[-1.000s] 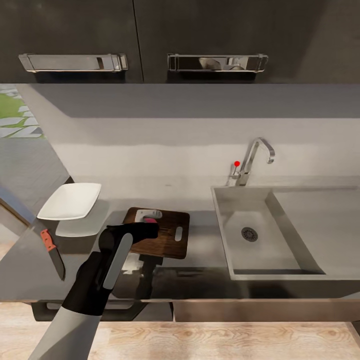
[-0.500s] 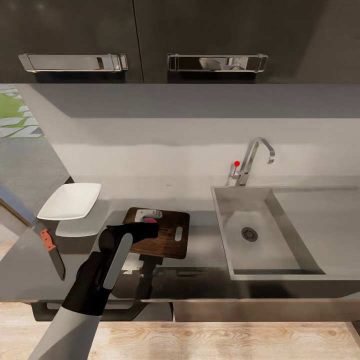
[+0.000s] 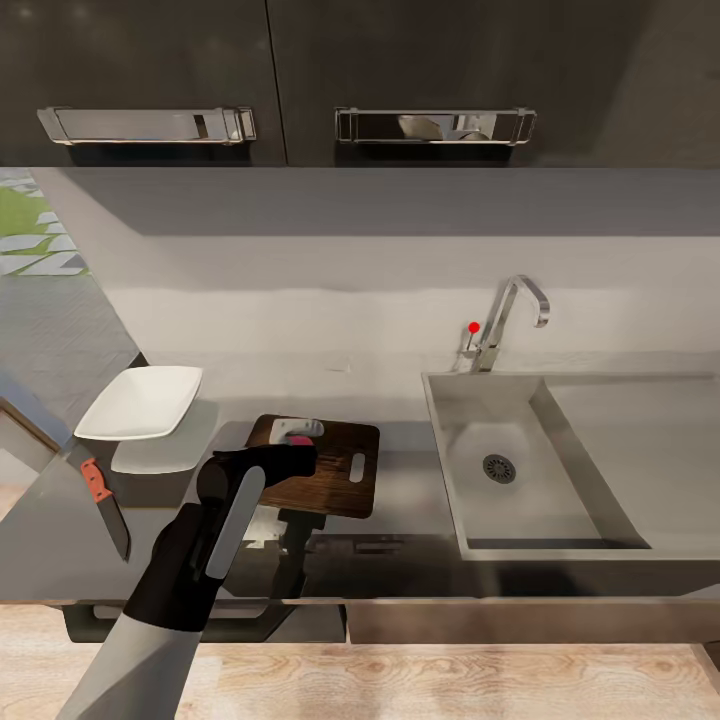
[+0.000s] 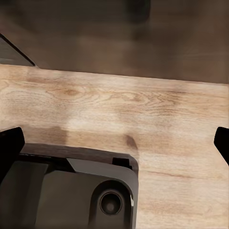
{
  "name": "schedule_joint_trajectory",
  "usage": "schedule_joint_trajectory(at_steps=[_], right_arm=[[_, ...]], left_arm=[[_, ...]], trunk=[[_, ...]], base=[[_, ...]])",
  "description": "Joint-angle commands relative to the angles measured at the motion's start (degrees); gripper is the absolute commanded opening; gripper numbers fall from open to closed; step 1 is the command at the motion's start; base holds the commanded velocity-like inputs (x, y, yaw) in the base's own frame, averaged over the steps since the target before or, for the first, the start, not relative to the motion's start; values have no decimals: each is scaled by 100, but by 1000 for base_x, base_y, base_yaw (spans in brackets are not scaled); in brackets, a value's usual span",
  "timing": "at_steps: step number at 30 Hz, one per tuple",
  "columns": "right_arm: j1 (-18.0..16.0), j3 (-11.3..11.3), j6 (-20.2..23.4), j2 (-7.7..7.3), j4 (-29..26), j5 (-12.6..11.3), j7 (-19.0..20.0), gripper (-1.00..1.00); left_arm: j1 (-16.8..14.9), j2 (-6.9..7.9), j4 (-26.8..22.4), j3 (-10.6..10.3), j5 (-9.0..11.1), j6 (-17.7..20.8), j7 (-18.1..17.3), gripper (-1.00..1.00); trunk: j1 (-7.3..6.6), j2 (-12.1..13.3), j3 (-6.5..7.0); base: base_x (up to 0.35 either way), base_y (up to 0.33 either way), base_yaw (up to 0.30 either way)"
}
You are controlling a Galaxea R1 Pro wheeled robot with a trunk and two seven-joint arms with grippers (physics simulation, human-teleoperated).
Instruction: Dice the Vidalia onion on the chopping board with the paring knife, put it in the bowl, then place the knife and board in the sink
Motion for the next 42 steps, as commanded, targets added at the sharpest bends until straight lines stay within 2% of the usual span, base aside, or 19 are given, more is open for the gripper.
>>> schedule_joint_trajectory(at_steps=[1, 2, 3, 29, 42], right_arm=[[2, -46, -11, 6, -10, 56, 42, 100], [2, -46, -11, 6, -10, 56, 42, 100], [2, -49, -11, 6, -10, 56, 42, 100], [2, -53, -2, 6, -10, 56, 42, 100], [2, -53, -2, 6, -10, 56, 42, 100]], left_arm=[[-3, -1, -16, -5, 55, 17, 54, -100], [-2, -1, -19, -5, 55, 16, 54, -100], [-2, 0, -21, -3, 55, 14, 54, 100], [0, -4, -14, 4, 55, 19, 54, 100], [0, -3, -11, 4, 55, 19, 54, 100]], trunk=[[3, -10, -9], [3, -10, -9], [3, -10, -9], [3, -10, -9], [3, -10, -9]], base=[[0, 0, 0], [0, 0, 0], [0, 0, 0], [-3, 0, 0], [-290, 0, 0]])
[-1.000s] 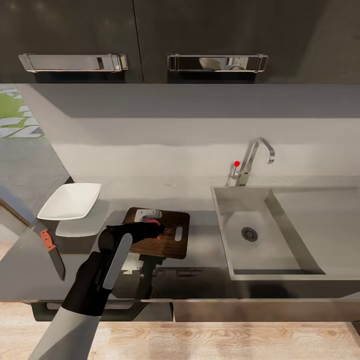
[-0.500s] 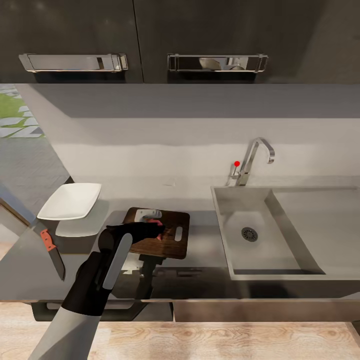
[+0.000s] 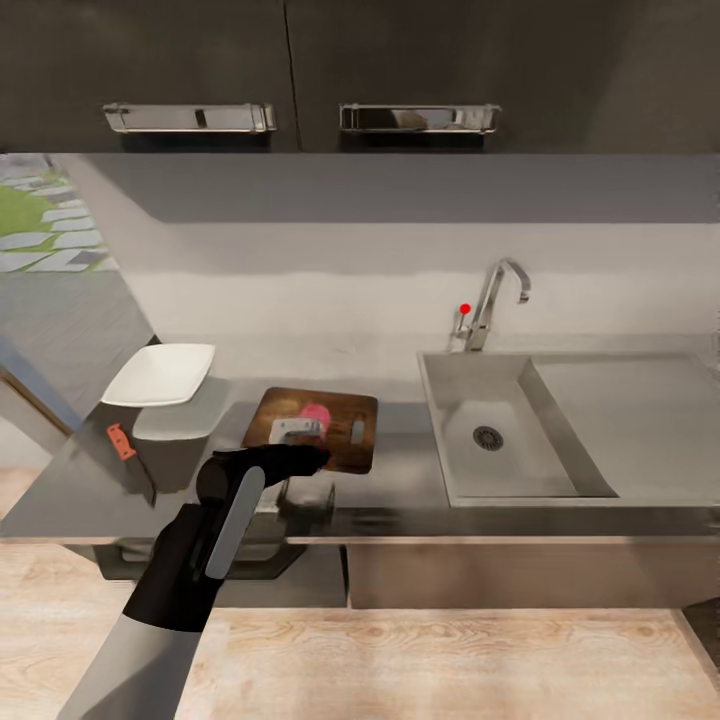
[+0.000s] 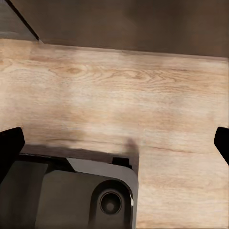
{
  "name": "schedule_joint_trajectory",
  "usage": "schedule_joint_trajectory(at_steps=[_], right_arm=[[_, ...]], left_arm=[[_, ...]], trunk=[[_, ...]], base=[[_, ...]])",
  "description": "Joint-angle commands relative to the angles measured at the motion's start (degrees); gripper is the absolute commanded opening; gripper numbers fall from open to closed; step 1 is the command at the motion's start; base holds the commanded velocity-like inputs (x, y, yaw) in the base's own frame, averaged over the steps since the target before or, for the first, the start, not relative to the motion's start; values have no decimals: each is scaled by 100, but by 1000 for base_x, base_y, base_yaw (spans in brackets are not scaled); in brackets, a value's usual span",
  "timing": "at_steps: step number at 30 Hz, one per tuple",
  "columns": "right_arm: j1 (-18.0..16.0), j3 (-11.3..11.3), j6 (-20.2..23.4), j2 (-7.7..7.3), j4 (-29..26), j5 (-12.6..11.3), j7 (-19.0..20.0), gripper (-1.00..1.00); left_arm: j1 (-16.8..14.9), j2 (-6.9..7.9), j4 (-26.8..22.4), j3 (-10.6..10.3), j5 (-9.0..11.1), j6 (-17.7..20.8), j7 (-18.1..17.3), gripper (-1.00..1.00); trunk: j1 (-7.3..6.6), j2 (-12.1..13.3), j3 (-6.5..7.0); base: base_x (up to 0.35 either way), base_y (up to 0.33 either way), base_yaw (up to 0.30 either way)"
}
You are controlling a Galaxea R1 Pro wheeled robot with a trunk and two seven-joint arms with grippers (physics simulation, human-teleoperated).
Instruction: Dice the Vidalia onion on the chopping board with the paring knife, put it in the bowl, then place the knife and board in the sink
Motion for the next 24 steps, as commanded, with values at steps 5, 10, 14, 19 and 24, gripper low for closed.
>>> schedule_joint_trajectory(at_steps=[5, 10, 14, 19, 24], right_arm=[[2, -48, -11, 6, -10, 57, 42, 100], [2, -48, -11, 6, -10, 57, 42, 100], [2, -48, -11, 6, -10, 57, 42, 100], [2, -48, -11, 6, -10, 57, 42, 100], [2, -54, -11, 6, -10, 57, 42, 100]], left_arm=[[-5, 0, -3, -4, 60, 20, 58, 100], [-5, -1, -3, -4, 60, 20, 58, 100], [-5, 0, -3, -4, 60, 20, 58, 100], [-3, 1, -14, -10, 60, 14, 58, 100], [408, 17, -377, -15, 60, -43, 29, 100]], trunk=[[0, -11, -9], [0, -11, -9], [0, -11, -9], [0, -11, -9], [0, -11, -9]], base=[[-334, 0, 0], [-335, 0, 0], [-335, 0, 0], [-335, 0, 0], [-281, 0, 0]])
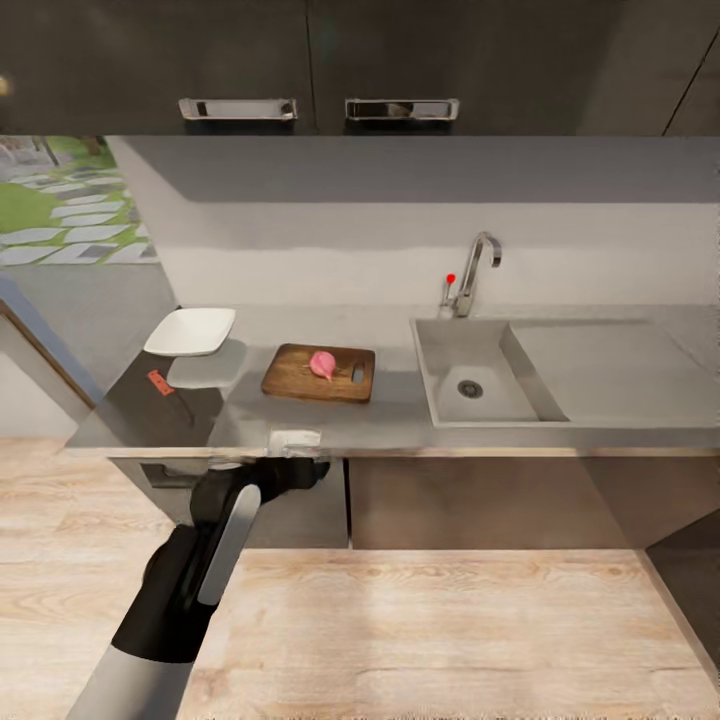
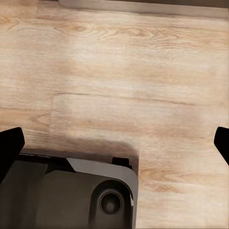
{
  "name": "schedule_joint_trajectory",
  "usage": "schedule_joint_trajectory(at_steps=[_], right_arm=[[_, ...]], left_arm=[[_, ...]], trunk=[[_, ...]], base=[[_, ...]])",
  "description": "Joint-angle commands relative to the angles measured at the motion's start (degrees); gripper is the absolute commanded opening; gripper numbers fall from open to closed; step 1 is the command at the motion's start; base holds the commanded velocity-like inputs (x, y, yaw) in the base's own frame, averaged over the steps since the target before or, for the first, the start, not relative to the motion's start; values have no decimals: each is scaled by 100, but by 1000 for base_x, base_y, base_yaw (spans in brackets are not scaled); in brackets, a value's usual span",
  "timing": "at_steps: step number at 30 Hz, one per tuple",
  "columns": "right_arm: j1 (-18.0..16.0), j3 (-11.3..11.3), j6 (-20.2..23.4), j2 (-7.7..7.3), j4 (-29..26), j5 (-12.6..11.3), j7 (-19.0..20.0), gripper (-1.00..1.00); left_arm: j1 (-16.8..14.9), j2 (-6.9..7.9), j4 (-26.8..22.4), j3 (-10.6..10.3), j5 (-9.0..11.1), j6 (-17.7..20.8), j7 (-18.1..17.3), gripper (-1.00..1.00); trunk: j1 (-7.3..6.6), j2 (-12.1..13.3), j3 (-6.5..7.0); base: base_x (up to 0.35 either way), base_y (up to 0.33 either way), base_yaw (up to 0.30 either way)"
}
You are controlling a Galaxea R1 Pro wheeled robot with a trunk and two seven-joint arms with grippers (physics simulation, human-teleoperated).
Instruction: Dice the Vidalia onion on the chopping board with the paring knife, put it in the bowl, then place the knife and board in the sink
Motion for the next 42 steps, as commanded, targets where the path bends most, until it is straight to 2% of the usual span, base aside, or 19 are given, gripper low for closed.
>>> schedule_joint_trajectory(at_steps=[1, 7, 10, 14, 15, 19, 24, 28, 31, 33, 38, 40, 42], right_arm=[[2, -49, -9, 6, -10, 57, 43, 100], [2, -51, -10, 6, -2, 57, 43, 100], [2, -54, -10, 6, -2, 57, 43, 100], [2, -59, -10, 6, -2, 50, 43, 100], [2, -60, -10, 6, -2, 48, 43, 100], [2, -60, -10, 6, -2, 48, 43, 100], [2, -62, -17, -1, -2, 48, 43, 100], [2, -67, -19, -2, -2, 48, 43, 100], [2, -68, -21, -3, -2, 48, 43, 100], [2, -68, -28, -3, -2, 46, 43, 100], [2, -68, -85, -3, -2, 48, 43, 100], [2, -69, -123, -3, -2, 45, 43, 100], [2, -67, -159, -3, -2, 42, 43, 100]], left_arm=[[101, -1, -45, -11, 58, -59, 54, 100], [1097, 248, -113, -34, 51, -1268, 44, 100], [1429, 405, -115, -62, 50, -1791, 42, 100], [1952, 763, -120, -412, 44, -2678, 46, 100], [2383, 1005, -121, -680, 33, -3402, 56, 100], [2698, 1157, -122, -811, 25, -3847, 59, 100], [3132, 1440, -118, -871, 23, -4538, 65, 100], [3564, 1525, -116, -878, 8, -5104, 69, 100], [3826, 1545, -116, -879, -50, -5359, 69, 100], [4030, 1567, -116, -879, -160, -5550, 69, 100], [4646, 1595, -116, -880, -762, -6325, 76, 100], [4958, 1598, -116, -880, -1045, -6776, 84, 100], [5167, 1595, -113, -875, -1175, -7054, 90, 100]], trunk=[[2, -9, -8], [2, -9, -8], [2, -9, -8], [2, -9, -8], [2, -9, -8], [2, -9, -8], [2, -9, -8], [2, -9, -8], [2, -9, -8], [2, -9, -8], [2, -9, -8], [2, -9, -8], [2, -9, -8]], base=[[-106, 0, 0], [-19, 0, 0], [-2, 0, 0], [0, 0, 0], [0, 0, 0], [0, 0, 0], [0, 0, 0], [0, 0, 0], [0, 0, 0], [0, 0, 0], [0, 0, 0], [0, 0, 0], [0, 0, 0]])
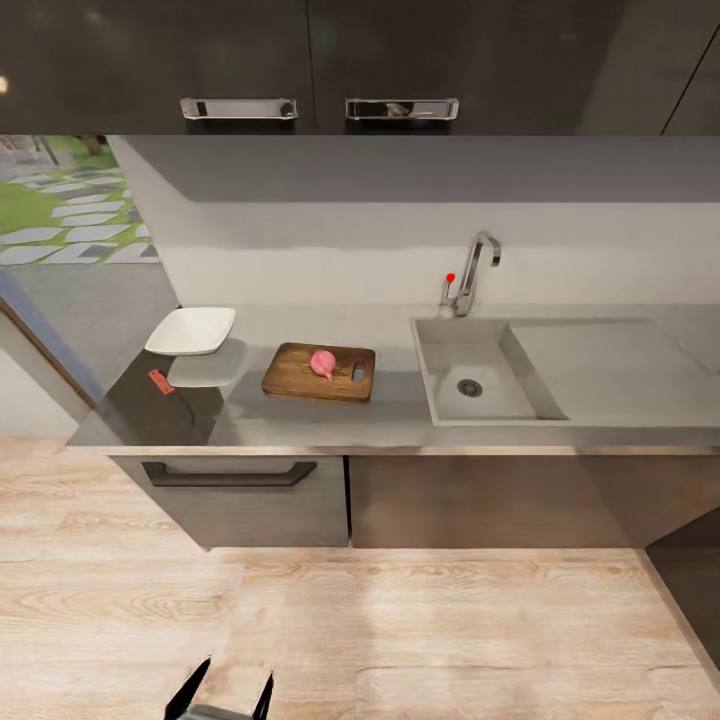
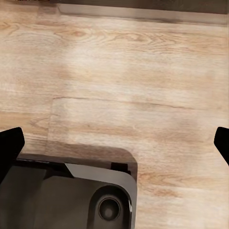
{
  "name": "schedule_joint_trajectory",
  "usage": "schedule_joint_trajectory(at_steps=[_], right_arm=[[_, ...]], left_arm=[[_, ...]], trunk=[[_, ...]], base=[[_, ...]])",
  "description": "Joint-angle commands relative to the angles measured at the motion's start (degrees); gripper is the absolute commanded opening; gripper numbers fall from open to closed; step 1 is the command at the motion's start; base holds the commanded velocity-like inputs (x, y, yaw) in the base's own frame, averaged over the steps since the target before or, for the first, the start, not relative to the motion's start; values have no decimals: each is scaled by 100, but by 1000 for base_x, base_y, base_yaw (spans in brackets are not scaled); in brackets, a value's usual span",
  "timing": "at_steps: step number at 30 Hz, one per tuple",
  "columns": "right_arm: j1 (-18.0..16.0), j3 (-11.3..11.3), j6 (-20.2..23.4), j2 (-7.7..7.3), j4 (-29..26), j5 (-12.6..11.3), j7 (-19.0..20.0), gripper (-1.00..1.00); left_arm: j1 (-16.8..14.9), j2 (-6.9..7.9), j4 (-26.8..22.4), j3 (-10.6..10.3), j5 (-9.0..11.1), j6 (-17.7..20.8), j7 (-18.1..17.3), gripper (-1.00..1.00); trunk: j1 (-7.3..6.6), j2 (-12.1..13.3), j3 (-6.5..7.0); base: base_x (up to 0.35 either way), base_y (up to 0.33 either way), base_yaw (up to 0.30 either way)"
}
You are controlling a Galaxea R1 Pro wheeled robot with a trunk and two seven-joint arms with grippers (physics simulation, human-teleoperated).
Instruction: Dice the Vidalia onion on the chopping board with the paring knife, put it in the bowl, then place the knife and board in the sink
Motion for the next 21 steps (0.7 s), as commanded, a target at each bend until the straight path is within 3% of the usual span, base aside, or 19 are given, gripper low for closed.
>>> schedule_joint_trajectory(at_steps=[1, 4, 9, 11, 14, 21], right_arm=[[2, -45, -45, 8, -12, 56, 41, 100], [2, -37, -119, 13, -16, 60, 40, 100], [2, -33, -156, 22, -18, 61, 34, 100], [2, -37, -160, 21, -15, 56, 33, 100], [2, -46, -161, 17, -10, 54, 32, 100], [2, -50, -161, 15, -9, 54, 32, 100]], left_arm=[[114, 9, 6, -12, 5, -160, 26, 100], [269, 7, 127, 1, -55, -347, 33, 100], [334, -25, 819, 37, -74, -563, 116, 100], [337, -90, 1476, 51, -66, -881, 326, 100], [302, -310, 2569, 62, -58, -1516, 628, 100], [132, -430, 3913, 67, 19, -1781, 722, 100]], trunk=[[4, -9, -7], [4, -9, -7], [4, -9, 20], [4, -9, 36], [4, -9, 62], [4, -9, 120]], base=[[0, 0, 0], [0, 0, 0], [0, 0, 0], [0, 0, 0], [0, 0, 0], [0, 0, 0]])
